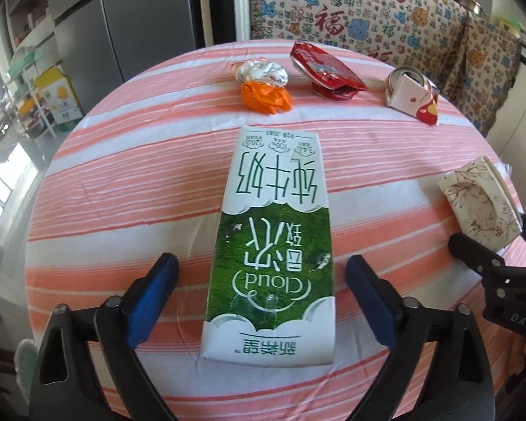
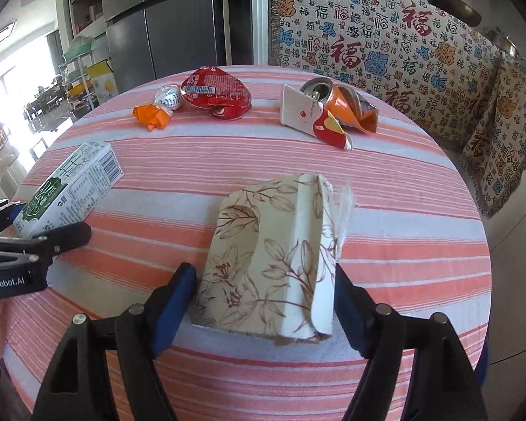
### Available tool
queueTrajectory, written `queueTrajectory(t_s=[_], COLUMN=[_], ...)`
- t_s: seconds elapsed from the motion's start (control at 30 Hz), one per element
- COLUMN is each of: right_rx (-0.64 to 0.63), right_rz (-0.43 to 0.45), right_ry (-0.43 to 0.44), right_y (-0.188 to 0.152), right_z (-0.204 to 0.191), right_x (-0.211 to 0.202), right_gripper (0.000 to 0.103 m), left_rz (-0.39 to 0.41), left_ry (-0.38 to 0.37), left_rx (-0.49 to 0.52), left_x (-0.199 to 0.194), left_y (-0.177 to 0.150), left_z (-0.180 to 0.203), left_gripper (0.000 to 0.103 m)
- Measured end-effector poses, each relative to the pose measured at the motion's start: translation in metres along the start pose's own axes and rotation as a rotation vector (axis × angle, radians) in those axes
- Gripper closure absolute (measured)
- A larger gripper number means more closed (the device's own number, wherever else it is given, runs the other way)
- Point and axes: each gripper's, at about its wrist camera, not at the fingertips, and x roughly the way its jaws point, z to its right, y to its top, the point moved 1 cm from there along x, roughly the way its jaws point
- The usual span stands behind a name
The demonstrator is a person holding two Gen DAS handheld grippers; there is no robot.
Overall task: Collect trash
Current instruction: 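Carry the milk carton and floral wrapper over the wastebasket and open both tools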
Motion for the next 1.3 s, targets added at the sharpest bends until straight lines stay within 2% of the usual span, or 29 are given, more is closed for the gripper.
queueTrajectory(t_s=[0.07, 0.47, 0.6, 0.7, 0.77, 0.87, 0.93, 1.0, 1.03, 1.1, 1.17, 1.2, 1.23, 1.27, 1.3], right_rx=[-0.001, 0.001, 0.0, -0.019, 0.012, 0.017, 0.014, 0.015, 0.018, 0.041, 0.044, 0.03, 0.011, 0.003, 0.006], right_rz=[-0.001, 0.001, -0.011, -0.14, -0.182, -0.252, -0.311, -0.356, -0.38, -0.447, -0.502, -0.513, -0.522, -0.526, -0.503], right_ry=[0.008, 0.004, 0.009, 0.065, 0.126, 0.107, 0.105, 0.061, 0.043, 0.011, 0.003, 0.004, 0.001, -0.011, -0.027], right_y=[0.0, -0.001, -0.002, 0.003, 0.01, 0.03, 0.046, 0.061, 0.065, 0.069, 0.067, 0.065, 0.063, 0.061, 0.062], right_z=[0.001, 0.0, 0.0, 0.006, 0.014, 0.017, 0.013, 0.009, 0.007, 0.006, 0.004, 0.002, -0.001, -0.002, 0.0], right_x=[0.001, 0.0, -0.001, -0.006, -0.015, -0.019, -0.014, -0.005, 0.0, 0.01, 0.015, 0.016, 0.015, 0.014, 0.009], right_gripper=[0.02, 0.02, 0.02, 0.02, 0.02, 0.02, 0.02, 0.02, 0.02, 0.02, 0.02, 0.02, 0.03, 0.061, 0.061], left_rz=[0.0, 0.002, -0.043, -0.075, -0.089, -0.106, -0.163, -0.221, -0.227, -0.236, -0.25, -0.257, -0.257, -0.243, -0.23], left_ry=[0.005, 0.006, -0.053, -0.152, -0.204, -0.258, -0.278, -0.236, -0.186, -0.113, -0.087, -0.085, -0.091, -0.098, -0.105], left_rx=[-0.013, -0.015, 0.06, 0.067, 0.039, -0.011, 0.005, 0.062, 0.105, 0.172, 0.186, 0.189, 0.189, 0.185, 0.175], left_x=[0.0, 0.003, -0.003, -0.016, -0.023, -0.025, -0.017, -0.004, 0.0, 0.005, 0.008, 0.009, 0.008, 0.006, 0.003], left_y=[0.001, -0.001, -0.005, -0.003, 0.006, 0.027, 0.038, 0.042, 0.042, 0.042, 0.042, 0.041, 0.04, 0.04, 0.04], left_z=[-0.004, -0.005, -0.008, -0.028, -0.041, -0.047, -0.037, -0.018, -0.009, 0.006, 0.011, 0.013, 0.013, 0.012, 0.009], left_gripper=[0.002, 0.001, 0.001, 0.001, 0.001, 0.001, 0.001, 0.002, 0.004, 0.014, 0.04, 0.049, 0.053, 0.053, 0.053])
